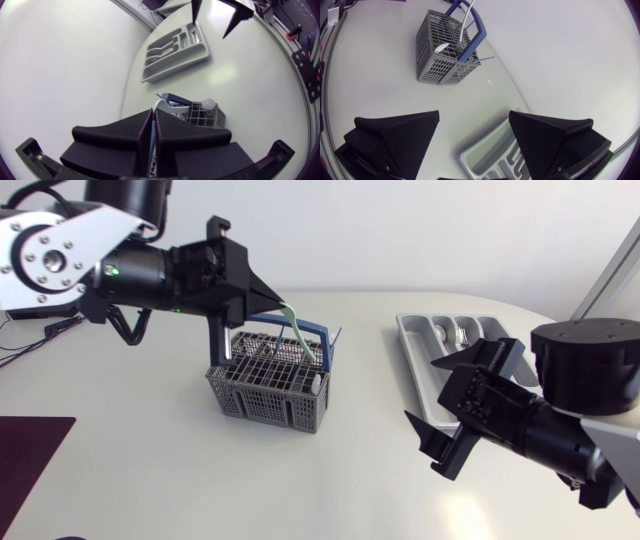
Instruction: Unload the cutlery basket into the drawer organizer.
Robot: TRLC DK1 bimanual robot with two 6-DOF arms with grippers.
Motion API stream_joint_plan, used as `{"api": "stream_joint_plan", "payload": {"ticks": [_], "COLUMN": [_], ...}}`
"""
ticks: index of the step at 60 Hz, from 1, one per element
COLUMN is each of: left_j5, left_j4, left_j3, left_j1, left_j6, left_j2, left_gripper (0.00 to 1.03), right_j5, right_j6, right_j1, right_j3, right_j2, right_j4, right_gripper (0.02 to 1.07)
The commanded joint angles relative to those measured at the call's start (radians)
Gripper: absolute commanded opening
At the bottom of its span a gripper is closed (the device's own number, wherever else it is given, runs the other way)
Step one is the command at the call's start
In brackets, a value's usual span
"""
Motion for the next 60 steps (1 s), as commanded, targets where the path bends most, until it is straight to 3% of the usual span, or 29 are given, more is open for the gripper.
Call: {"api": "stream_joint_plan", "payload": {"ticks": [1, 17, 31, 48, 56, 60], "left_j5": [0.015, -0.025, -0.019, 0.031, 0.048, 0.048], "left_j4": [0.021, 0.018, -0.051, -0.049, -0.051, -0.052], "left_j3": [-0.015, 0.031, 0.145, 0.199, 0.212, 0.216], "left_j1": [0.009, -0.051, -0.106, -0.149, -0.157, -0.162], "left_j6": [-0.129, -0.537, -0.882, -1.112, -1.158, -1.172], "left_j2": [-0.062, -0.022, 0.111, 0.171, 0.188, 0.194], "left_gripper": [0.08, 0.09, 0.10, 0.10, 0.10, 0.10], "right_j5": [0.013, 0.040, 0.174, 0.206, 0.218, 0.223], "right_j6": [0.042, 0.097, 0.118, 0.141, 0.147, 0.147], "right_j1": [0.012, 0.030, 0.136, 0.173, 0.182, 0.183], "right_j3": [-0.013, -0.011, -0.020, -0.004, 0.015, 0.024], "right_j2": [-0.025, -0.059, -0.039, 0.061, 0.124, 0.147], "right_j4": [0.007, 0.059, 0.157, 0.283, 0.344, 0.369], "right_gripper": [1.02, 1.02, 0.93, 0.73, 0.61, 0.61]}}
